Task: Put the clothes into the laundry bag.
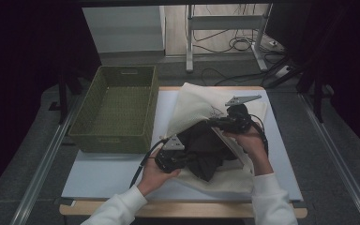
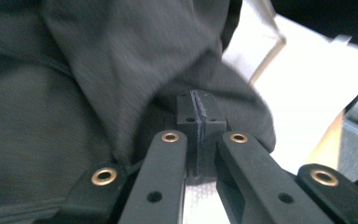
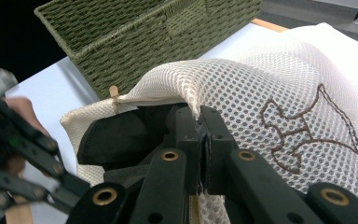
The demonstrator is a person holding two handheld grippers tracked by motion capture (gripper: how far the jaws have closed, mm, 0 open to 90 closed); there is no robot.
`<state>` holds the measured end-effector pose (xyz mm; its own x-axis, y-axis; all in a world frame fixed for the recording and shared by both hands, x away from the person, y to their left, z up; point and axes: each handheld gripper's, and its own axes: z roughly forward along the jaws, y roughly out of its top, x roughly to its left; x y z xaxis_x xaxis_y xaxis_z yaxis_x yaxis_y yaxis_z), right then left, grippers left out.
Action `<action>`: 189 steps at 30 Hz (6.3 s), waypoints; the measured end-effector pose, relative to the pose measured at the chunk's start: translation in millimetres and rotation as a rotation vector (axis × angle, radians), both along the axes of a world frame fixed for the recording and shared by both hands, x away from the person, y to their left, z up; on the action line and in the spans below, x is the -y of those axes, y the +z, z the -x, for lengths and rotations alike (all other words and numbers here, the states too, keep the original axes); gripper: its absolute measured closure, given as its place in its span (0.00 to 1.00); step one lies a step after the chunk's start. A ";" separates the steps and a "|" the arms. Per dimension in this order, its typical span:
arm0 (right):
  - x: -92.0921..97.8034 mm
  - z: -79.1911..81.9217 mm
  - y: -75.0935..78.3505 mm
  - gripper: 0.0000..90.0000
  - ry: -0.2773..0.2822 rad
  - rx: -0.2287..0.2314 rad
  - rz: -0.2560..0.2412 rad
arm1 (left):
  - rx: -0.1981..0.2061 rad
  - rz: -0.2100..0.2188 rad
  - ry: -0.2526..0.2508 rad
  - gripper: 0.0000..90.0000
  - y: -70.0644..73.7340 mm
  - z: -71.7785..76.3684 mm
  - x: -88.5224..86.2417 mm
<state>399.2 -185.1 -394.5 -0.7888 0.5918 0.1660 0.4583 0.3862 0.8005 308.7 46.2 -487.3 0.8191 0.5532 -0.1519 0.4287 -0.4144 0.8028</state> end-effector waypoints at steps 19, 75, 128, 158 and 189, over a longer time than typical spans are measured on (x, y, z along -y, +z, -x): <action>0.7 1.0 0.7 0.97 0.001 0.000 0.007 | 0.024 -0.149 0.089 1.00 -26.0 -25.4 39.1; 5.8 -0.3 1.9 0.97 0.003 -0.006 -0.017 | 0.016 -0.108 0.145 1.00 -32.0 -62.1 60.9; 12.0 0.6 6.0 0.97 -0.001 0.005 -0.047 | 0.051 -0.151 0.108 1.00 -46.5 -72.1 91.5; 11.0 2.4 2.8 0.97 0.011 -0.005 -0.042 | 0.051 -0.052 0.090 1.00 -26.6 -30.6 40.9; -21.7 26.8 -53.8 0.96 0.119 -0.091 0.152 | -0.005 0.028 0.186 1.00 -25.7 19.8 -62.3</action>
<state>372.4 -163.4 -448.3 -0.8406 0.5186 0.1562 0.4699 0.5550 0.6864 288.9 108.6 -513.0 0.7019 0.6909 -0.1734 0.5004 -0.3049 0.8104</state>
